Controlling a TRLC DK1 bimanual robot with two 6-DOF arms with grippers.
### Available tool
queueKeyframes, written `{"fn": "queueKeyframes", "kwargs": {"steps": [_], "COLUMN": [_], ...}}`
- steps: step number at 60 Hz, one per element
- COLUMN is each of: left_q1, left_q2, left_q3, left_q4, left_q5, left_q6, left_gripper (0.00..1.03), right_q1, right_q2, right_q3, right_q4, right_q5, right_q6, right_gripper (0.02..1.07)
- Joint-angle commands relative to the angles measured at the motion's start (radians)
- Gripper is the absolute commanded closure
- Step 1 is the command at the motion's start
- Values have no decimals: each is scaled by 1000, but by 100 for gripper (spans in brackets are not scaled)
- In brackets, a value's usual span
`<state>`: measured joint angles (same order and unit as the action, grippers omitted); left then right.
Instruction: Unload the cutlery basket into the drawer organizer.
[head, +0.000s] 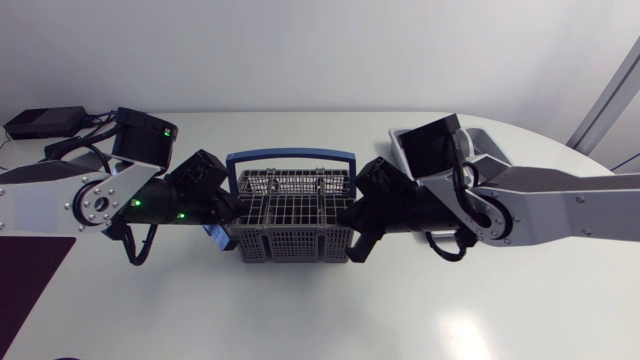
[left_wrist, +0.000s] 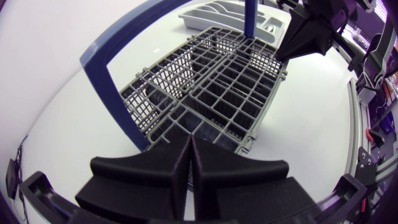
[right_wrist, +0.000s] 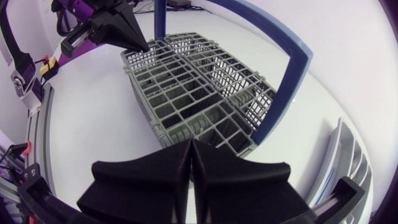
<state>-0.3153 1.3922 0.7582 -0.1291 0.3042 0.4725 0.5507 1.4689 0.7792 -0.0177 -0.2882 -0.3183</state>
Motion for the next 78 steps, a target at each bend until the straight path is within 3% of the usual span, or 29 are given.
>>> {"fn": "queueKeyframes", "kwargs": {"steps": [1, 22, 30, 44, 48, 53, 55, 56, 58, 59, 78], "left_q1": [-1, -10, -4, 125, 159, 180, 188, 197, 205, 205, 328], "left_q2": [-39, -174, -282, -417, -438, -472, -484, -496, -509, -515, -641], "left_q3": [9, -2, -20, -57, -71, -83, -85, -86, -86, -88, -109], "left_q4": [2, -40, -55, -32, -21, -21, -20, -18, -18, -18, -29], "left_q5": [-5, -5, -5, 4, 7, 10, 9, 10, 10, 12, 12], "left_q6": [-11, -46, -63, -124, -137, -146, -153, -166, -175, -179, -252], "left_gripper": [96, 96, 96, 93, 84, 61, 48, 26, 6, 2, 3], "right_q1": [11, 0, -3, -149, -173, -216, -235, -252, -271, -281, -497], "right_q2": [-22, -159, -275, -404, -440, -502, -522, -542, -567, -581, -683], "right_q3": [-51, -57, -84, -152, -181, -216, -222, -228, -235, -239, -262], "right_q4": [-19, -22, -16, 82, 111, 130, 130, 130, 131, 133, 125], "right_q5": [17, 52, 112, 210, 256, 274, 276, 279, 279, 282, 293], "right_q6": [12, 2, 2, -4, -18, -24, -31, -33, -38, -41, -42], "right_gripper": [101, 101, 101, 95, 83, 53, 36, 21, 7, 5, 6]}}
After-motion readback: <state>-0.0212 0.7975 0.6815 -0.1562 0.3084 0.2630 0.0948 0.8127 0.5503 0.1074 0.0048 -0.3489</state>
